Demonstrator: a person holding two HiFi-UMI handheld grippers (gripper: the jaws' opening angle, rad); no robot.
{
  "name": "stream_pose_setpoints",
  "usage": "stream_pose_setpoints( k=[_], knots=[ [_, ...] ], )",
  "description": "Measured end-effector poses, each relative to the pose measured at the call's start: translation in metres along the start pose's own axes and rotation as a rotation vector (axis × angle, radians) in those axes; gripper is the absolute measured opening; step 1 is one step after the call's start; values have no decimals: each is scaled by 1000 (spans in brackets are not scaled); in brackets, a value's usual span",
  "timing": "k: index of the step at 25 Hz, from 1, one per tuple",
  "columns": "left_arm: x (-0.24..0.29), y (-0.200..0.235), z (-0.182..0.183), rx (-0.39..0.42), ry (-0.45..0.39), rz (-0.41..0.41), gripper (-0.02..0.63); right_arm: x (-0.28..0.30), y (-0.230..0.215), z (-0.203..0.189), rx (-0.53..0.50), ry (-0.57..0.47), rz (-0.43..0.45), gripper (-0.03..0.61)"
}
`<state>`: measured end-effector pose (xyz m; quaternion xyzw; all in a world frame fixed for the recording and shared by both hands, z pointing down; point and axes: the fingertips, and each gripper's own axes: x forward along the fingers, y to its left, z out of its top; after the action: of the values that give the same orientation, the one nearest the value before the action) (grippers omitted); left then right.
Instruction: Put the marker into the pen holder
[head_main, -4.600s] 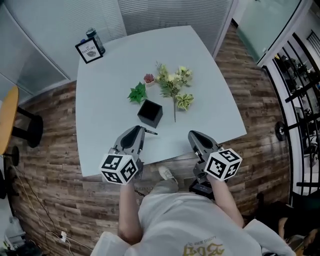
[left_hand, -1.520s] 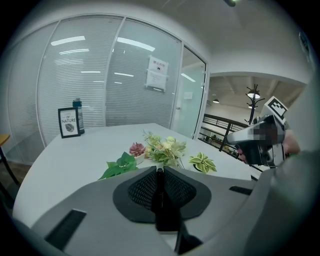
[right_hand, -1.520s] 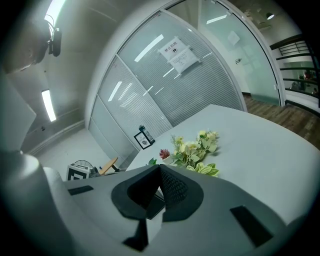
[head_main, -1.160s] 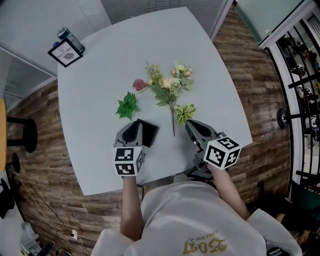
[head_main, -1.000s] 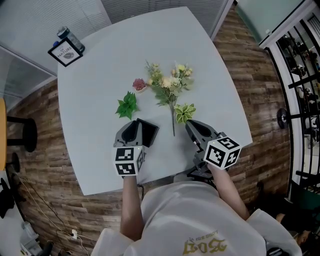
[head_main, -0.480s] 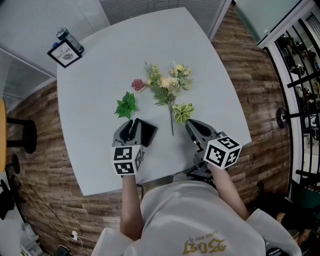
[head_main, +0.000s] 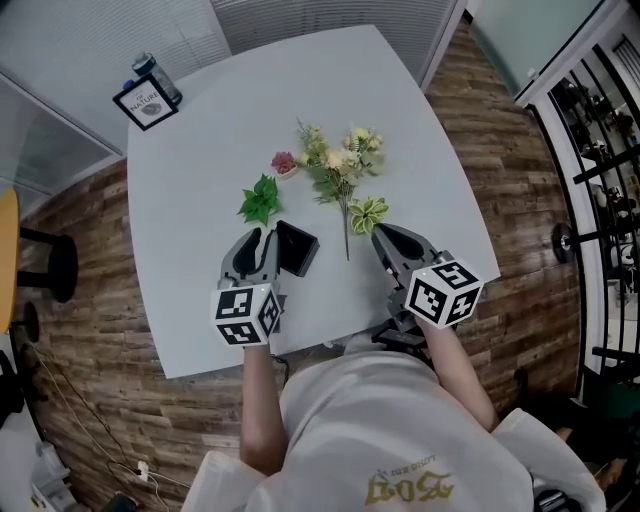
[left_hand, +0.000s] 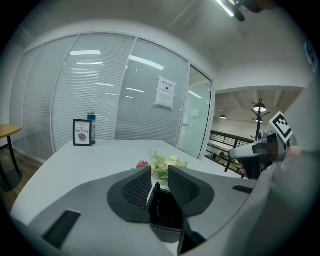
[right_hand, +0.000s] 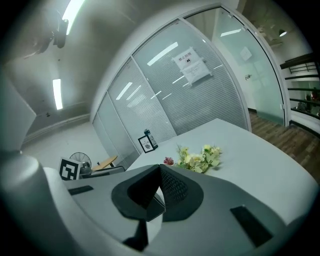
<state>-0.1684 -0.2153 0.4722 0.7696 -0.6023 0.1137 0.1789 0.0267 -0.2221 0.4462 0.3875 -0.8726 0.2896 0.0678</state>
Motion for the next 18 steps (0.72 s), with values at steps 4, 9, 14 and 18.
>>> stream_pose_setpoints(
  k=[4,9,14,18],
  knots=[
    [-23,-5,14,-29,-57,-17,92,-8,18,5,-35,-26,15,17],
    [-46,-9,25,-43,-100,-33,52,-13,39,7,-80,-46,40,17],
    [-56,-18,26,-55,-116,-48,26,-19,48,10,-107,-55,54,17],
    [-58,-23,29,-58,-118,-64,20,-21,51,13,-112,-59,57,17]
  ],
)
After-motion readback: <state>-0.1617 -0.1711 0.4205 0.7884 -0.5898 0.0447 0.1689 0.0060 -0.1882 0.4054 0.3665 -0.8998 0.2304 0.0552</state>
